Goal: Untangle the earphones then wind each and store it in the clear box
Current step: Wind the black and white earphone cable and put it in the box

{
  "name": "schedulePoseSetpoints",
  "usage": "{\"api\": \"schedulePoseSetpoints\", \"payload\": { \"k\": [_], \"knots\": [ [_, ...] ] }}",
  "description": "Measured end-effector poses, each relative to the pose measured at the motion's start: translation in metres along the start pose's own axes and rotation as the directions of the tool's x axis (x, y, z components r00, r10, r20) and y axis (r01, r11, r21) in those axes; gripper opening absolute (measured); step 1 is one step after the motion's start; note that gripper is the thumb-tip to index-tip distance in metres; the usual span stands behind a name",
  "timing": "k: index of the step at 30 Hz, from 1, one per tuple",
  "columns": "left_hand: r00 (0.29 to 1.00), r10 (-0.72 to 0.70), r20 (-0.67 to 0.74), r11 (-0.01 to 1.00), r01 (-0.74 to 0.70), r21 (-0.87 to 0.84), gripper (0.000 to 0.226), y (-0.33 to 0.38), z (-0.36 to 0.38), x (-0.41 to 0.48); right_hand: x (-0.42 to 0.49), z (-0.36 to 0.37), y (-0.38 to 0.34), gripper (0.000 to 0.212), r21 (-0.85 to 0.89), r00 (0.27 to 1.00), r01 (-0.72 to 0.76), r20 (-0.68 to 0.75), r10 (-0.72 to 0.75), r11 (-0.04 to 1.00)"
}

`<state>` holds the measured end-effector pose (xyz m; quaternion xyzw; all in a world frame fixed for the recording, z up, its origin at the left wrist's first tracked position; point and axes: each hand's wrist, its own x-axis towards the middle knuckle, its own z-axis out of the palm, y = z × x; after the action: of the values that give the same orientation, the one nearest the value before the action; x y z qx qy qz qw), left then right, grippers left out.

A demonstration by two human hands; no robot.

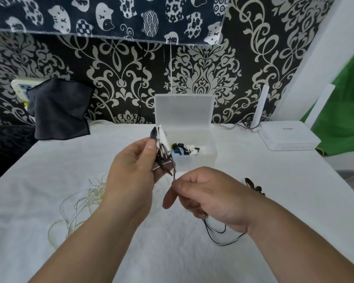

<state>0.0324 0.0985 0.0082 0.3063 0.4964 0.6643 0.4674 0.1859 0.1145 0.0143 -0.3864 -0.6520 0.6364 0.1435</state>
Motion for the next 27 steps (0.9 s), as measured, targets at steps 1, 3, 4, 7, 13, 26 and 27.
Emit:
{"api": "schedulePoseSetpoints", "payload": {
  "k": [1,3,4,7,13,26,27],
  "knots": [
    [1.0,0.002,0.014,1.0,-0.002,-0.002,0.027,0.0,0.0,-0.001,0.0,0.0,0.0,0.036,-0.016,1.0,0.01,-0.007,-0.01,1.0],
    [1.0,0.007,0.03,1.0,-0.008,0.006,0.029,0.001,-0.001,0.0,-0.001,-0.002,-0.001,0.032,-0.066,0.999,0.035,-0.029,-0.036,0.997],
    [0.999,0.009,0.038,1.0,-0.009,0.018,0.03,0.001,-0.001,0.001,-0.002,-0.004,-0.002,0.031,-0.077,0.998,0.04,-0.04,-0.043,0.996],
    [0.999,-0.004,0.054,0.999,0.001,0.047,0.024,0.001,-0.004,0.002,-0.004,-0.009,-0.005,0.037,-0.014,0.999,0.029,-0.029,-0.029,0.999],
    [0.989,0.142,0.031,0.911,-0.142,0.387,0.011,0.0,-0.003,-0.002,-0.012,-0.018,-0.015,0.038,-0.039,0.995,0.06,-0.074,-0.063,0.997],
    [0.911,0.413,0.016,0.611,-0.29,0.737,0.01,0.009,-0.017,0.006,-0.037,-0.05,-0.036,0.016,-0.235,0.91,-0.032,-0.409,-0.069,0.971],
    [0.909,0.415,0.02,0.608,-0.294,0.737,0.01,0.009,-0.018,0.005,-0.037,-0.051,-0.035,0.02,-0.252,0.906,-0.038,-0.418,-0.073,0.967]
  ]
}}
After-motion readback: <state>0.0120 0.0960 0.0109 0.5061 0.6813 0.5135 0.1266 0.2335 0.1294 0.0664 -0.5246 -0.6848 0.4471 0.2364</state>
